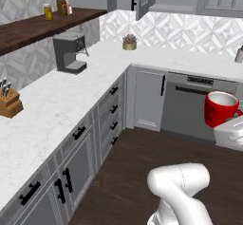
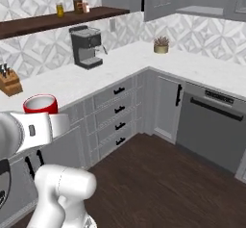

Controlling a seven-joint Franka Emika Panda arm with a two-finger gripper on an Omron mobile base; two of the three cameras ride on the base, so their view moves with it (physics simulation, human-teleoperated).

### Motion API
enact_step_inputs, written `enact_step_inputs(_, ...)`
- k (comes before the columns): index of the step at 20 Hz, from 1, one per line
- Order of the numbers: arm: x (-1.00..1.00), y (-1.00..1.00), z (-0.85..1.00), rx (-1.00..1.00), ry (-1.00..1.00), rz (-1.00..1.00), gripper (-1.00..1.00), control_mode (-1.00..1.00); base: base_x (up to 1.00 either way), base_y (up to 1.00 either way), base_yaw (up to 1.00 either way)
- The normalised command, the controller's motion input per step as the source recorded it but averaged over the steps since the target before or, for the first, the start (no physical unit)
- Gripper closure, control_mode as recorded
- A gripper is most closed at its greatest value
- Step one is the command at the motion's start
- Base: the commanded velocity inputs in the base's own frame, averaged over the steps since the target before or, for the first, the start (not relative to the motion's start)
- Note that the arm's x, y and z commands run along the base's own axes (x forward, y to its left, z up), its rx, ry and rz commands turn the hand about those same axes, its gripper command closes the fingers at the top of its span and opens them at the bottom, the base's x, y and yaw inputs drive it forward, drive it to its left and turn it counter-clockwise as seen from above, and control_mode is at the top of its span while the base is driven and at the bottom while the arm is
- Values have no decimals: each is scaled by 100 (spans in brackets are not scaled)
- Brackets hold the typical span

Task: Gather all objects into one cabinet and sort the glasses and bowls to opposite sides.

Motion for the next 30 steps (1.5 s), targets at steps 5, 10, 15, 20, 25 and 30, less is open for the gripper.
enact_step_inputs(5, 0, 0, 0, 0, 0, 0, 100, 100, -54, 67, 8)
enact_step_inputs(10, 0, 0, 0, 0, 0, 0, 100, 100, -52, 95, 14)
enact_step_inputs(15, 0, 0, 0, 0, 0, 0, 100, 100, -42, 92, 30)
enact_step_inputs(20, 0, 0, 0, 0, 0, 0, 100, 100, -42, 60, 42)
enact_step_inputs(25, 0, 0, 0, 0, 0, 0, 100, 100, -89, 6, 62)
enact_step_inputs(30, 0, 0, 0, 0, 0, 0, 100, 100, -60, 2, 58)
